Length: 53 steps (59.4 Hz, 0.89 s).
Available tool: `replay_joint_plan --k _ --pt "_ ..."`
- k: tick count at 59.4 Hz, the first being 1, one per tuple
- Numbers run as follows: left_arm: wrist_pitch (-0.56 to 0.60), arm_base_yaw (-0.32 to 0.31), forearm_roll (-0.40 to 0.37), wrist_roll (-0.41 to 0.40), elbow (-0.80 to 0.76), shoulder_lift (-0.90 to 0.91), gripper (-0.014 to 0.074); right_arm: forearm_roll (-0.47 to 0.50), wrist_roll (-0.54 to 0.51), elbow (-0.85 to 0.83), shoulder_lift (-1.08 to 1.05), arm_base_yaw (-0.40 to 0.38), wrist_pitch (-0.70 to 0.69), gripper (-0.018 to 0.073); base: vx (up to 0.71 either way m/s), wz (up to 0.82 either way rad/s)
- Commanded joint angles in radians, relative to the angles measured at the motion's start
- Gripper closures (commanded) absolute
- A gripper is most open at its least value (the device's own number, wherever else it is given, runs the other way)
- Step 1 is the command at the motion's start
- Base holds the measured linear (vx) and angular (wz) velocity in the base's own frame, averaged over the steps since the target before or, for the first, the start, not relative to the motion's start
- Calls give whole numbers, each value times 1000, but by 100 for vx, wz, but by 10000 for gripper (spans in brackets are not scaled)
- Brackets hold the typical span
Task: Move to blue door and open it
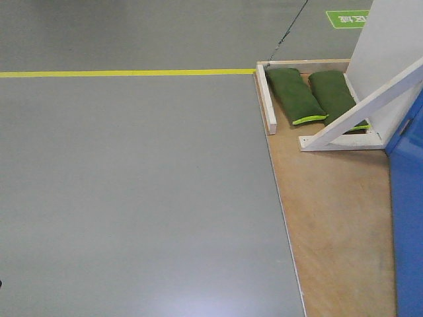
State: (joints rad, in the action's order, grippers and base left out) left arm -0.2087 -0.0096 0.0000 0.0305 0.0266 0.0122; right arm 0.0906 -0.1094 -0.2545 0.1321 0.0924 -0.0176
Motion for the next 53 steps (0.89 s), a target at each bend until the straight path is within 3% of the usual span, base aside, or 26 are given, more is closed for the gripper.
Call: replay_joint_plan --k 1,15,23,28,38,53 --pt "84 -7 0 -3 6 14 526 -5 -4 -148 127 -6 -77 567 0 0" --pt "84 -7 0 -3 6 14 526 -18 -4 -554 444 -6 -29 567 0 0" --pt "84 -7 0 -3 6 14 526 -102 -4 -753 586 -8 -26 567 0 0" --pt "84 -7 0 -3 6 14 526 -135 -4 -841 634 -55 -26 567 0 0" --pt "84 -7 0 -3 6 14 526 -126 -4 -964 701 -306 -37 567 0 0" --pt "84 -7 0 -3 6 14 526 20 -4 -1069 719 -755 -153 567 0 0"
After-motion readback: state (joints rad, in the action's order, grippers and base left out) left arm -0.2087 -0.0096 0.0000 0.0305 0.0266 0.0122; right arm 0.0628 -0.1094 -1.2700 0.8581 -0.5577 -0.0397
